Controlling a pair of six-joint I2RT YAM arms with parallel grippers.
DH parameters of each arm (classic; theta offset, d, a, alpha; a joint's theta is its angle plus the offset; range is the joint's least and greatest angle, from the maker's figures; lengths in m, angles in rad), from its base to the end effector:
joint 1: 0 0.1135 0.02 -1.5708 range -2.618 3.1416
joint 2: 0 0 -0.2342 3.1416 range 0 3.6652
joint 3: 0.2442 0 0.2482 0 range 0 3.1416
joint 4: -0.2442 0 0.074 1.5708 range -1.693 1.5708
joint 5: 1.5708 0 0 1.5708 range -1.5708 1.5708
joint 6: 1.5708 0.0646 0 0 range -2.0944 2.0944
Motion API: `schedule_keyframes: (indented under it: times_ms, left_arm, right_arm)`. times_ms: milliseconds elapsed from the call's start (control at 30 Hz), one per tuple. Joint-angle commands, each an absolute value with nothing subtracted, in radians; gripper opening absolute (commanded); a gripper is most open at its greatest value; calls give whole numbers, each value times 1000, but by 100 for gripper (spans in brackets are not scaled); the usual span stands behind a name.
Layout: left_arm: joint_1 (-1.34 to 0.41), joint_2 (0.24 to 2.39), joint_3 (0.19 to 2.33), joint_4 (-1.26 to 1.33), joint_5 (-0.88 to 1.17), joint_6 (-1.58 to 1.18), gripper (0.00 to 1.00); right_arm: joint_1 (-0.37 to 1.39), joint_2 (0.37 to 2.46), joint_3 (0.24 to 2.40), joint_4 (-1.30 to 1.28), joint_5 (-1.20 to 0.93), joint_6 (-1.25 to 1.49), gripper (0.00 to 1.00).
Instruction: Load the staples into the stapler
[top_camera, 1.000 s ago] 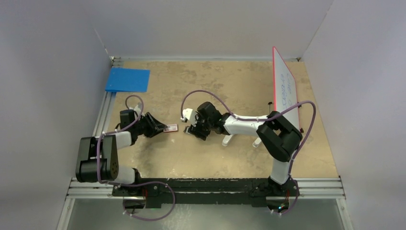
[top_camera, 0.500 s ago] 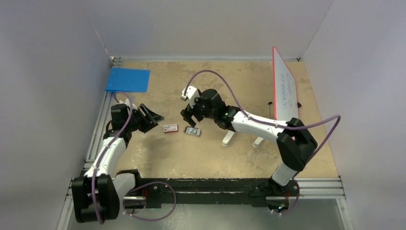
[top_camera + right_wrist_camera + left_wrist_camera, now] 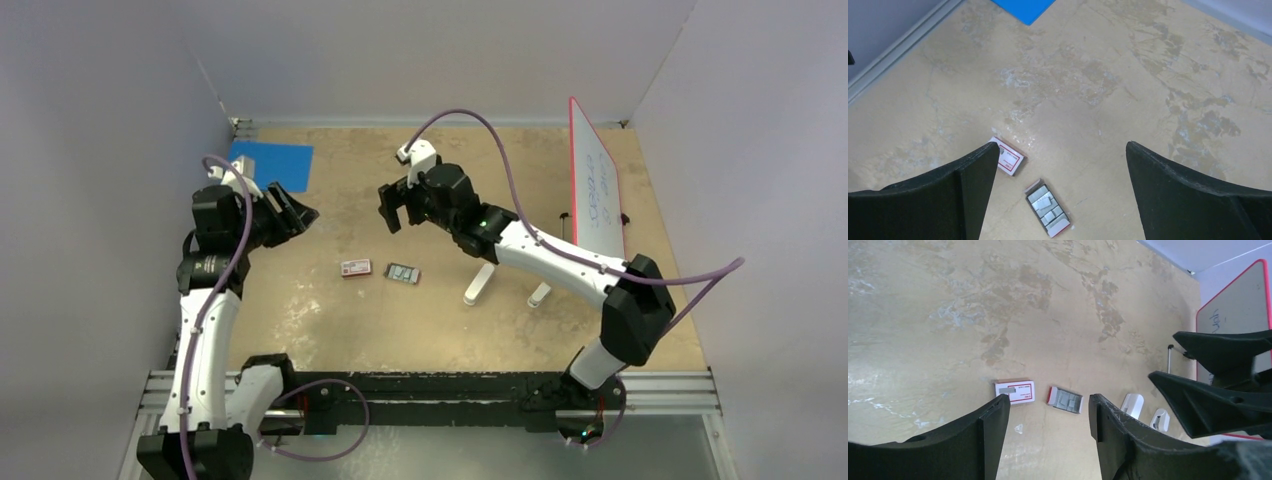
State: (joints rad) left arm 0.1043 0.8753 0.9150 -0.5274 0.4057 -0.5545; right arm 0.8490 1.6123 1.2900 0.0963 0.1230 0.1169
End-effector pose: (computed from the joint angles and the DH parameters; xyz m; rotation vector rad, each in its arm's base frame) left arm 0.2274 -0.0018 0.3003 -0.4276 2.0435 -0.6936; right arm 0.2780 0.3038 0.2972 -0.5714 1.7414 0.5770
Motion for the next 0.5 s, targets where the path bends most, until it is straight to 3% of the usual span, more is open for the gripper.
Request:
schedule_keyframes:
  times_ms: [0, 100, 267, 333, 467]
  left_arm:
    - [107, 910, 1000, -618, 374, -455, 60]
    - [107, 927, 1025, -630, 386, -459, 61]
    - [107, 944, 1008, -583, 482, -515, 63]
    - [106, 965, 999, -568, 561, -510, 72]
    - [106, 989, 964, -562, 611, -483, 77]
  right_arm:
    - [843, 1555, 1278, 117, 203, 217, 98]
    - [830, 1532, 1215, 186, 133, 229, 83]
    - [816, 1691, 1393, -86, 62, 297, 94]
    - [831, 1699, 1361, -47, 63, 310, 98]
    - [862, 1695, 1261, 13, 162, 426, 94]
